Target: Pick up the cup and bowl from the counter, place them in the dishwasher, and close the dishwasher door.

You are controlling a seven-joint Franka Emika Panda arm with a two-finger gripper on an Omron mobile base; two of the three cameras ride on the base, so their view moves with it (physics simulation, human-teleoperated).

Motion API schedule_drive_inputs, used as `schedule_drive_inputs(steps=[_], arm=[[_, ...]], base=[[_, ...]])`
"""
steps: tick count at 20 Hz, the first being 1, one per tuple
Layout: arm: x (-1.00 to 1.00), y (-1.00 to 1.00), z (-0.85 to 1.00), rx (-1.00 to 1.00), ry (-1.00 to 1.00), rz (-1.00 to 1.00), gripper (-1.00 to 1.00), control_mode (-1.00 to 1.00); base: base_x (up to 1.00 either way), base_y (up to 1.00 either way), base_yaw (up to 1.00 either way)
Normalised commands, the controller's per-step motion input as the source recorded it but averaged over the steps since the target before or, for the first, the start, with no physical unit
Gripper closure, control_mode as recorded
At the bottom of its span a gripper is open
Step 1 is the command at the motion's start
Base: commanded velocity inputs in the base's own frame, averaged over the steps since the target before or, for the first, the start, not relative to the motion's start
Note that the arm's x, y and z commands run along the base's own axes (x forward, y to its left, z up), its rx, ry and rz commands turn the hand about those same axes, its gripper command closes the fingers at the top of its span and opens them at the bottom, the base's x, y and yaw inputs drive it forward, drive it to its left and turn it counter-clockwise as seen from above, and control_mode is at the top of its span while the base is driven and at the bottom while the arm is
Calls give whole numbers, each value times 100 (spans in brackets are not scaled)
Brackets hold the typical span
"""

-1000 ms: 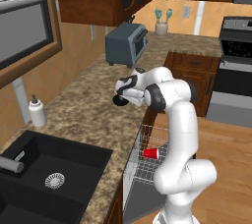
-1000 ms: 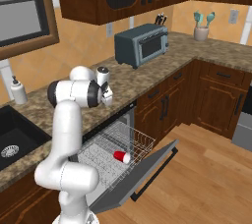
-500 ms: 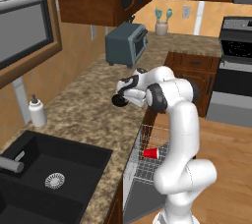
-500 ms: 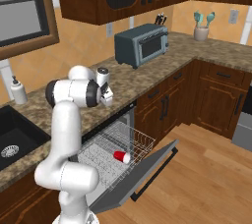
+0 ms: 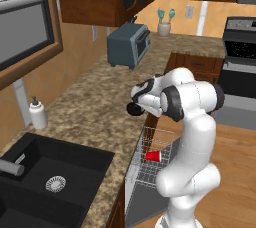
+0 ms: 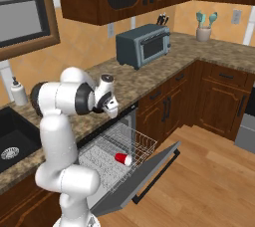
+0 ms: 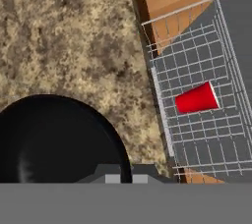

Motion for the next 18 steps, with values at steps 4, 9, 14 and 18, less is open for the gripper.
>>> schedule_drive_inputs(steps=[4, 9, 14, 18], arm=[[-100, -69, 0, 0, 0, -14, 100, -100], [-84, -79, -6, 0, 19, -9, 100, -100], [-32, -53, -52, 0, 19, 0, 100, -100], [14, -11, -73, -1, 7, 8, 100, -100]], base=[[0, 0, 0], [0, 0, 0], [0, 0, 0], [0, 0, 0]])
